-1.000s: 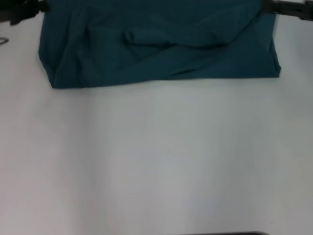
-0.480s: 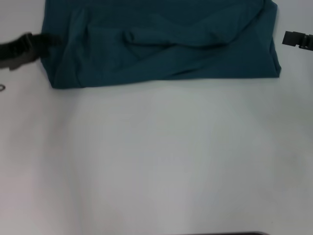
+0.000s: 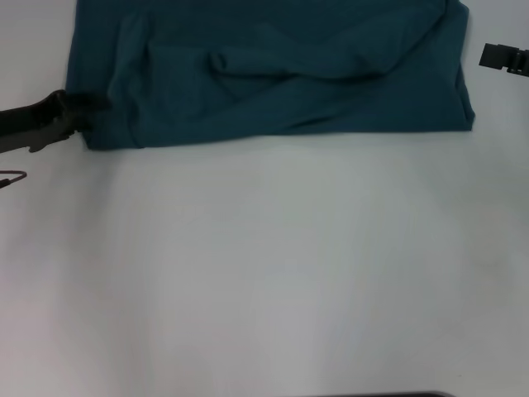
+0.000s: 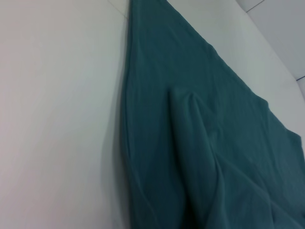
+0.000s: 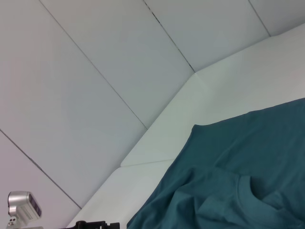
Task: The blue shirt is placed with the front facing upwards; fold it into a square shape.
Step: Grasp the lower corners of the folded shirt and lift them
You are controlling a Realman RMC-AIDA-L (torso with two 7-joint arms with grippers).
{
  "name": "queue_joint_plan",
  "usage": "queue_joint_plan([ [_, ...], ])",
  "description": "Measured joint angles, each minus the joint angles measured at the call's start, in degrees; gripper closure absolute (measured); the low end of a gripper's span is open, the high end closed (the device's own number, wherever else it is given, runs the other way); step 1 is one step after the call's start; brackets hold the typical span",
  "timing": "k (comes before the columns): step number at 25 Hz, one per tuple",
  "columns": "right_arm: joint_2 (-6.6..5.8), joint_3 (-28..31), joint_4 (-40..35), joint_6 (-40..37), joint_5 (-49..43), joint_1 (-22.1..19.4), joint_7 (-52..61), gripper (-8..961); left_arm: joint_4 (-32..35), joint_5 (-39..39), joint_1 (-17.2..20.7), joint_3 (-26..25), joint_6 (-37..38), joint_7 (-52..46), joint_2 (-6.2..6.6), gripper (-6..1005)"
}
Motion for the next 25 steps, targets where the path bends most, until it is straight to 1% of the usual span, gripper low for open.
queue_joint_plan([
  [8,0.15,0.0,0.13,0.09,0.05,-0.91,-0.11,145,0.3,0.66,0.03,0.88,-0.56,1.73,-0.04,431],
  [12,0.15,0.0,0.44,-0.02,0.06,-1.14,-0.23,145,0.37,1.4,-0.12,2.97,-0.46,1.67,-0.61,430],
  [15,0.09,0.0,1.22,-0.4,0.06,-1.33,-0.71,145,0.04,1.41,-0.34,3.54,-0.57,1.69,-1.04,430],
  [25,0.0,0.0,1.67,-0.94,0.06,-2.35,-0.93,146,0.11,1.41,-0.79,3.6,-0.61,1.57,-1.33,431],
])
